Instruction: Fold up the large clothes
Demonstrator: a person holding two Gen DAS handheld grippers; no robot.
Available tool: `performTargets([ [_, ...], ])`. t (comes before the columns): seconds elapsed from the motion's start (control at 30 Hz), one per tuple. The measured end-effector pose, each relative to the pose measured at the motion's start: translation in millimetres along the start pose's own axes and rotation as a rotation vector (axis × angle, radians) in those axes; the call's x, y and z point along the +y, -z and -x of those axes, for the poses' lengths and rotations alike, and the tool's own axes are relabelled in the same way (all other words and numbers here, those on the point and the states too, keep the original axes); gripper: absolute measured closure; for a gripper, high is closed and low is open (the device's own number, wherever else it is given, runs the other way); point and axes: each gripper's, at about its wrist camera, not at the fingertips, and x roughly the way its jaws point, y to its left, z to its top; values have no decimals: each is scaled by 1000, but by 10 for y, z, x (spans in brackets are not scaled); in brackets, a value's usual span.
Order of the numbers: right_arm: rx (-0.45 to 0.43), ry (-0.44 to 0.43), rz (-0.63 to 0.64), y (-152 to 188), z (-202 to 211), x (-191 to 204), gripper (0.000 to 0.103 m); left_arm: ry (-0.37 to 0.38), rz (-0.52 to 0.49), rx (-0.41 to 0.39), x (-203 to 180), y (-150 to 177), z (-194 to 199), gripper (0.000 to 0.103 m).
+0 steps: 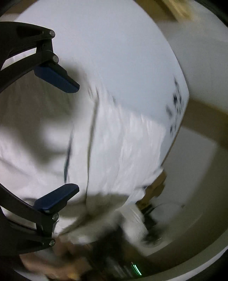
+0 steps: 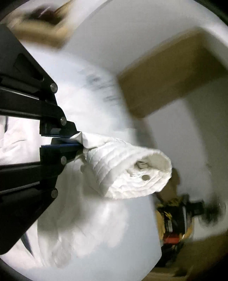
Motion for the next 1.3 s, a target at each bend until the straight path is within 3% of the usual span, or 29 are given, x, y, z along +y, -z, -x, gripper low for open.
performTargets([
  [0.07, 137, 59, 151, 419, -480, 302, 69, 11, 28, 3, 203, 27, 49, 0],
  [0.1, 141, 57, 207, 522, -536, 389, 56, 22, 33, 9, 287, 46, 72, 0],
  [0.13, 120, 46, 213, 508, -492, 398, 56, 33, 31, 8, 332, 58, 99, 0],
  [0.23, 129, -196, 73, 274, -38, 219, 55, 52, 13, -7, 420, 75, 150, 0],
  [0.3, 45, -255, 13, 106, 325, 135, 48, 73, 14, -18, 457, 111, 199, 0],
  [0.33, -26, -226, -21, -28, 503, 39, 33, 77, 18, -21, 478, 148, 235, 0],
  [0.4, -89, -167, -88, -173, 586, -91, 19, 79, 33, -24, 468, 135, 207, 0],
  [0.47, -53, -166, -135, -195, 429, -104, 32, 89, 32, -2, 354, 133, 164, 0],
  [0.5, -1, -193, -128, -165, 236, -61, 54, 95, 25, 8, 313, 143, 160, 0],
  [0.53, 52, -196, -116, -125, 59, -49, 60, 99, 15, 19, 257, 152, 159, 0],
  [0.6, 289, -152, -108, 100, -564, -20, 60, 103, 3, 53, 219, 172, 124, 0],
  [0.63, 326, -162, -120, 178, -684, -83, 61, 112, 8, 78, 224, 176, 106, 0],
  [0.7, 308, -221, -141, 185, -485, -177, 61, 134, 25, 100, 290, 181, 149, 0],
  [0.77, 272, -377, -216, 175, -15, -377, 60, 150, 41, 103, 429, 154, 273, 0],
  [0.8, 234, -429, -231, 163, 245, -492, 54, 164, 55, 105, 512, 127, 346, 0],
  [0.87, 136, -462, -227, 197, 867, -775, 31, 182, 101, 125, 755, 74, 525, 0],
  [0.9, 84, -463, -230, 247, 1144, -935, 18, 174, 123, 127, 882, 67, 631, 0],
  [1.03, -19, -417, -251, 613, 1968, -1662, 13, 120, 180, 100, 1208, 198, 941, 0],
  [1.13, 1, -354, -274, 997, 2221, -2084, 4, 153, 237, 154, 1347, 415, 913, 0],
  [1.3, 75, -266, -331, 1440, 2130, -2596, 4, 216, 235, 246, 1256, 736, 654, 0],
])
